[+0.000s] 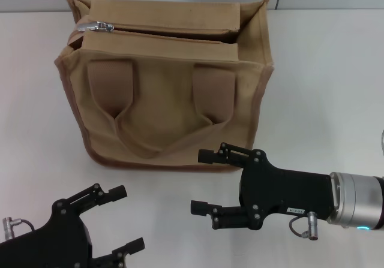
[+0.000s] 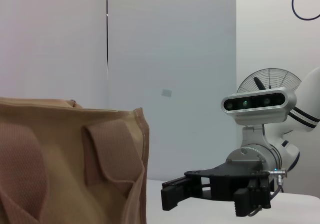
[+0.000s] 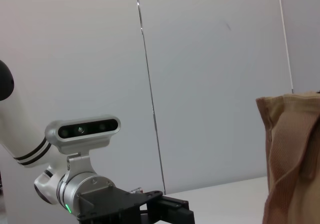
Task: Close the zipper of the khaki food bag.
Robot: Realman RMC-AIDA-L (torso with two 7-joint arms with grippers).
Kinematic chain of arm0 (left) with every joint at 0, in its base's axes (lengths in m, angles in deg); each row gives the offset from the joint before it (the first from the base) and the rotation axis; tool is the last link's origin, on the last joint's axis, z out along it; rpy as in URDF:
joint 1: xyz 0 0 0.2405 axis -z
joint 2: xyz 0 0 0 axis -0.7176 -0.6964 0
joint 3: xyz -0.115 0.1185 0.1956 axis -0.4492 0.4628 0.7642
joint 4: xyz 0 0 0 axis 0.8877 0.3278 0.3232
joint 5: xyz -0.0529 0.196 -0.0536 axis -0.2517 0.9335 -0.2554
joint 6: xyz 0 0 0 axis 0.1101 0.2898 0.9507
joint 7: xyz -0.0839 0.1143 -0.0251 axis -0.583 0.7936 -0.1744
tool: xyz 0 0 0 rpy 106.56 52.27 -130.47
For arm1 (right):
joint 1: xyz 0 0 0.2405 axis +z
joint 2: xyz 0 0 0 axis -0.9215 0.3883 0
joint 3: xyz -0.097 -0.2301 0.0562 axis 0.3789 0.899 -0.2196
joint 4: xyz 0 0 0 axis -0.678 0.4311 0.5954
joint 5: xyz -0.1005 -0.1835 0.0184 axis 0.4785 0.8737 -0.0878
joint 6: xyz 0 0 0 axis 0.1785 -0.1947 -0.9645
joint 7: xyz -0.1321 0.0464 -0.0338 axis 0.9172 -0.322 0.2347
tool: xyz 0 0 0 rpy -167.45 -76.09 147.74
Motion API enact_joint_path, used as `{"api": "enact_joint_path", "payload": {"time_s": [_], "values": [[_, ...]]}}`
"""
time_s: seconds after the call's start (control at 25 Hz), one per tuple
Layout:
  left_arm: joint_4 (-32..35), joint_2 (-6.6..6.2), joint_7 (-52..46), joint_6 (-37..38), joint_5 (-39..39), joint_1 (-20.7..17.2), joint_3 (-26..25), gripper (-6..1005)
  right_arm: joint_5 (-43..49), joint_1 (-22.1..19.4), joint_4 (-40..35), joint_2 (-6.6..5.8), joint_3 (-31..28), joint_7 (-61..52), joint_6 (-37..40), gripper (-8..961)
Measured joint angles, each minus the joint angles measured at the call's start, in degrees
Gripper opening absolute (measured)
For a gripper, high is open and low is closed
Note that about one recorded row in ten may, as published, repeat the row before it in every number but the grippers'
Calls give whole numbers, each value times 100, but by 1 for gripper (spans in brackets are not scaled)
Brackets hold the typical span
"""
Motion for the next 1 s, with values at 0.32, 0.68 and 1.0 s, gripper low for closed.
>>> {"api": "enact_joint_path", "payload": {"time_s": [0.32,0.68,1.0], "values": [[0,4,22,0,-9,-17,0,793,-13,3,0,0,0,0,4,845],[-9,4,42,0,-9,-27,-5,791,-18,0,0,0,0,0,4,845],[-183,4,74,327,-104,-37,-735,789,-18,-1,-6,0,-4,0,11,845]]}}
